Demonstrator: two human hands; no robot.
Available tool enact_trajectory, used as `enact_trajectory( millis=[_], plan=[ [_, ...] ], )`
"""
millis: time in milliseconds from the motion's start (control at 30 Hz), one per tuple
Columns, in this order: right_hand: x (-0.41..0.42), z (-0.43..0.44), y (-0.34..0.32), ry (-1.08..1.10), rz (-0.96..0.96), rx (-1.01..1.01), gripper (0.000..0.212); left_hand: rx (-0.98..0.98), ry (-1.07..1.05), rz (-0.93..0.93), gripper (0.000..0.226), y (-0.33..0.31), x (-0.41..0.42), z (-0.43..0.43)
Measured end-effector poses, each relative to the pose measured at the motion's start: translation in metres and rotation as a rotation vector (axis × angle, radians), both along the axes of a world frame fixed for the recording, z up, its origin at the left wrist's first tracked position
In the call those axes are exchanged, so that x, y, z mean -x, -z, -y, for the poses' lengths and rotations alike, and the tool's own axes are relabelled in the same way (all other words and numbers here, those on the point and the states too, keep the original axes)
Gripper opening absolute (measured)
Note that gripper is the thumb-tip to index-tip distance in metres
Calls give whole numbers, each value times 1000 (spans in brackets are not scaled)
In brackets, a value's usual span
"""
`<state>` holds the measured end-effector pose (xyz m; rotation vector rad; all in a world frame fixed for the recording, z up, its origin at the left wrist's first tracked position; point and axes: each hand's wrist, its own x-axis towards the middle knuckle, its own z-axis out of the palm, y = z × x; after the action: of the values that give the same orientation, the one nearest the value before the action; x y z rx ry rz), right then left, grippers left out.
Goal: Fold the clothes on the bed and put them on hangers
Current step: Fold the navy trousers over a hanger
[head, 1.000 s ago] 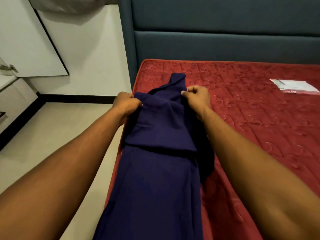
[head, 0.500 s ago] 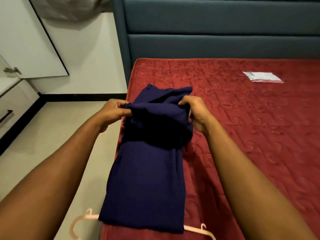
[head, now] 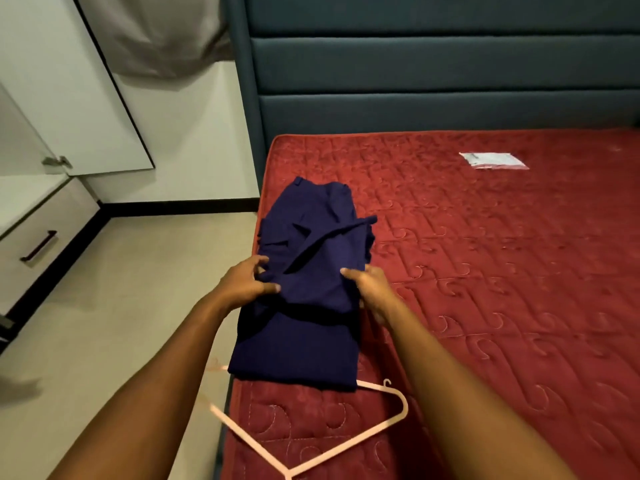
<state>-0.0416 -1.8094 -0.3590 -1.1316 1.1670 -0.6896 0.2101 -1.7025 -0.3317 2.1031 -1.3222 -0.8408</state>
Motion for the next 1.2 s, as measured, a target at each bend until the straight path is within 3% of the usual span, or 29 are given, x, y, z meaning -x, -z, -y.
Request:
enact_trajectory(
  millis=[67,100,233,300,400,467,533,600,667,733,900,967,1000,1033,1100,1200],
  plan=[
    [-4,-12,4,-8,-18,144,21,68,-51,88,53,-3,5,-8],
    [-4,-17,3,-40,7,109,22,79,-53,108,44,-4,6,-13],
    [13,-38,-1,-336,-131,-167,36,-62,9,-70,57,-3,-1,-45],
    [13,-43,3,-276,-146,-160,36,-89,27,-146,59,-1,5,-57],
    [2,-51,5,-16,-111,211,5,32,-36,-37,44,7,18,-65],
    [0,-56,5,-41,-160,345,26,125,-72,55,24,9,19,-71],
    [9,-64,1,-152,-212,217,34,97,-53,34,31,12,15,-82],
    [19,-71,-3,-284,-318,41,19,28,-37,45,35,17,9,-91],
    [24,-75,1,-310,-408,-23,8,4,-61,113,24,19,12,-99],
    [20,-74,6,-163,-381,11,20,70,-51,250,36,16,26,-99],
    [2,-69,17,97,-195,109,47,149,266,658,105,21,67,-74],
    [-4,-64,13,114,-128,109,41,201,271,699,91,17,72,-64],
    [-6,-64,5,125,-81,120,27,280,214,686,74,12,71,-58],
    [-8,-60,0,135,-31,153,27,374,142,646,59,6,68,-52],
    [-6,-57,-17,130,5,317,52,526,20,495,46,-6,61,-43],
    [-1,-56,-34,102,102,535,52,633,-106,2,47,-23,53,-37]
  ],
)
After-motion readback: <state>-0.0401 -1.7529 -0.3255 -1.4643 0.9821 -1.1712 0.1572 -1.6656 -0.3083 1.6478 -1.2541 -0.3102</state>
